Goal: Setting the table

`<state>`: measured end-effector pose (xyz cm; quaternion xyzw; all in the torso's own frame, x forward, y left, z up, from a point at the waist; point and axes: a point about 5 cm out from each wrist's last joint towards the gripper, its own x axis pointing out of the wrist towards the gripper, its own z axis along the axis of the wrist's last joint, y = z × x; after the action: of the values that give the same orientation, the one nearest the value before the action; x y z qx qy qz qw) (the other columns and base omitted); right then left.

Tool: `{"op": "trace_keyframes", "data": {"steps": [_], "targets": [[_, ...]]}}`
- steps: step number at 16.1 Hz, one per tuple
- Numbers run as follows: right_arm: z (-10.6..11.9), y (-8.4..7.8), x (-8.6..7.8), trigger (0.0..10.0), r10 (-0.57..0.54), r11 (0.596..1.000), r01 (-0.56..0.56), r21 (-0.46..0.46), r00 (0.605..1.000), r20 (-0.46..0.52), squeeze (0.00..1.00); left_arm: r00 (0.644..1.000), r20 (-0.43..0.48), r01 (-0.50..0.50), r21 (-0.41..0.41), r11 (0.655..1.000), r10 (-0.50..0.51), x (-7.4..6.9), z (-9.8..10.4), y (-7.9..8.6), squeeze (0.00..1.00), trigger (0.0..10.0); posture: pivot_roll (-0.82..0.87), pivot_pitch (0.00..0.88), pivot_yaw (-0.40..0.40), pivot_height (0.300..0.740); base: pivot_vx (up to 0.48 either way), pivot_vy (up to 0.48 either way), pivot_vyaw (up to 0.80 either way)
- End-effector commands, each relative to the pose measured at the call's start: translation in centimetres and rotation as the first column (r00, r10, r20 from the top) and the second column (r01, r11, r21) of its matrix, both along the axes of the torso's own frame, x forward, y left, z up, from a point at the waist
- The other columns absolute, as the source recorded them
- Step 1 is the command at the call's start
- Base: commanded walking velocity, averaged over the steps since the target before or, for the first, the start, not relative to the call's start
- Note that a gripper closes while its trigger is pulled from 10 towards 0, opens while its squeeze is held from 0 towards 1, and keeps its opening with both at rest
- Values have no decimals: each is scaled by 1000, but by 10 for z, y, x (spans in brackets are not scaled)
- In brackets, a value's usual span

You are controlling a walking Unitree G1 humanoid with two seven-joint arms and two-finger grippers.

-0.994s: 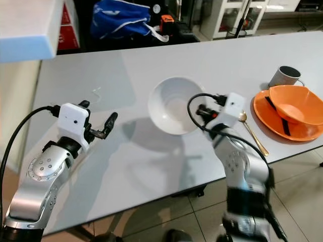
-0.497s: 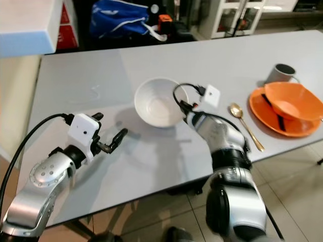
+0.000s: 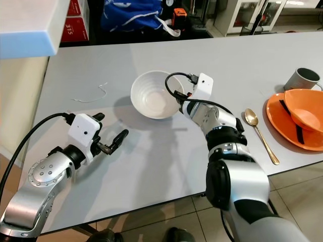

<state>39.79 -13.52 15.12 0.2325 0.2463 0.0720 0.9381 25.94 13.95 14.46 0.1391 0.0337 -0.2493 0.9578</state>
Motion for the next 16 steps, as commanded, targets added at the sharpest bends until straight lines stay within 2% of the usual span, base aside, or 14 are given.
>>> {"op": "trace_keyframes", "data": {"steps": [1, 6, 7, 8, 14, 15, 16], "targets": [[-6, -7, -2, 10000, 1, 999, -5, -50, 998, -64, 0, 1000, -2, 28, 8, 1000, -28, -4, 1, -3, 0, 10000, 104, 84, -41, 740, 0, 0, 0], [0, -14, -6, 10000, 86, 996, -85, 11, 984, -156, 0, 999, 3, 35, 6, 999, -35, -1, 3, -5, 0, 10000, 97, 79, -37, 740, 0, 0, 0], [2, -14, -9, 10000, 131, 990, -118, 75, 974, -185, 0, 999, 2, 42, 4, 999, -42, -1, 3, -6, 0, 10000, 92, 75, -35, 740, 0, 0, 0], [3, -13, -10, 10000, 137, 988, -120, 100, 972, -190, 0, 999, 2, 43, 3, 999, -43, -1, 3, -7, 0, 10000, 91, 74, -35, 740, 0, 0, 0], [2, -20, -14, 10000, 159, 986, -142, 88, 959, -233, 20, 995, -18, 97, -6, 995, -98, -3, 2, -12, 0, 10000, 87, 67, -34, 740, 0, 0, 0], [2, -21, -13, 10000, 150, 987, -134, 85, 963, -225, 682, 992, -25, 126, -6, 992, -127, -5, 2, -14, 0, 10000, 88, 62, -33, 740, 0, 0, 0], [3, -21, -13, 10000, 148, 988, -132, 84, 964, -219, 988, 990, -28, 140, -5, 990, -140, -6, 2, -15, 0, 10000, 88, 60, -33, 740, 0, 0, 0]]}}
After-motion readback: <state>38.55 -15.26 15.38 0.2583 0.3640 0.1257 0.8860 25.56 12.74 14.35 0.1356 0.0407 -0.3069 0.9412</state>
